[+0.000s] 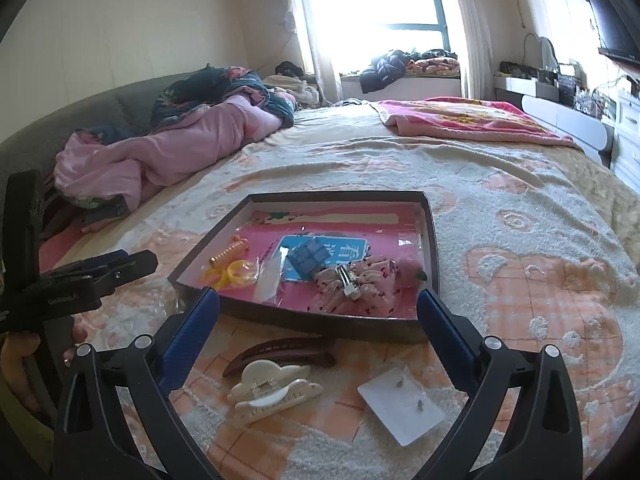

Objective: Organize jewelry
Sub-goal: 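Withdraw both open tools from the tray toward the white claw clip and clear clip, then grasp the white claw clip with the right tool while the left grasps the clear flower clip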

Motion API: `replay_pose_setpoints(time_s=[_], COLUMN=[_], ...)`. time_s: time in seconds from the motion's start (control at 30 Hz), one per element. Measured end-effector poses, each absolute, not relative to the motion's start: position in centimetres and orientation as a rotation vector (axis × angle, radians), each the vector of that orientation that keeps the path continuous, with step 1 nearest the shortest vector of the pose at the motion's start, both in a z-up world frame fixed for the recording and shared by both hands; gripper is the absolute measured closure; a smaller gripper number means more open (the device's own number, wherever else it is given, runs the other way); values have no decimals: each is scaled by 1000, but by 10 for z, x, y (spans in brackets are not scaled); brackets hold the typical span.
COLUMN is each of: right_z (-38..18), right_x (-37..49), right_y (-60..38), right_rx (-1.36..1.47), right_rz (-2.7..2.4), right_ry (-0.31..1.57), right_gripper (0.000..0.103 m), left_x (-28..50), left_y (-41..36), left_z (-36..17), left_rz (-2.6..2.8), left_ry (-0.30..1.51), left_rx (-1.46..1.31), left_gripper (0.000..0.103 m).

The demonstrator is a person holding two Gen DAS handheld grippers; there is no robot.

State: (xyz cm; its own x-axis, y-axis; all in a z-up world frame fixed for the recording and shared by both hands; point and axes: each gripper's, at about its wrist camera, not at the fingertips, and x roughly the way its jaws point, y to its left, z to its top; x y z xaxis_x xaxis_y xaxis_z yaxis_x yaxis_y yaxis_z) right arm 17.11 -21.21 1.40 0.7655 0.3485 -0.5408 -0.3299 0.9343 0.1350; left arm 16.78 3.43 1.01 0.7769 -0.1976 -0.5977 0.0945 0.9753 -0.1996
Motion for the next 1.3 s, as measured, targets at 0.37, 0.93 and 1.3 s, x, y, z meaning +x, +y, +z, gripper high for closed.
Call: replay_pose_setpoints(time_s=[0.37,0.93,1.3], right_z=[5,-29,-48], right_x=[152,144,144], right_y=[-198,-166,-157], right_rx=[-31,-166,-254], right_rz=[412,501,521], right_ry=[604,693,722], right_gripper=[7,7,7], left_x=[149,145,159], left_y=[39,50,43], left_z=[2,-32,-53], left_rz=[-135,-105,-103], left_ry=[675,779,808], left_rx=[-148,-87,-23], left_gripper=[13,13,11])
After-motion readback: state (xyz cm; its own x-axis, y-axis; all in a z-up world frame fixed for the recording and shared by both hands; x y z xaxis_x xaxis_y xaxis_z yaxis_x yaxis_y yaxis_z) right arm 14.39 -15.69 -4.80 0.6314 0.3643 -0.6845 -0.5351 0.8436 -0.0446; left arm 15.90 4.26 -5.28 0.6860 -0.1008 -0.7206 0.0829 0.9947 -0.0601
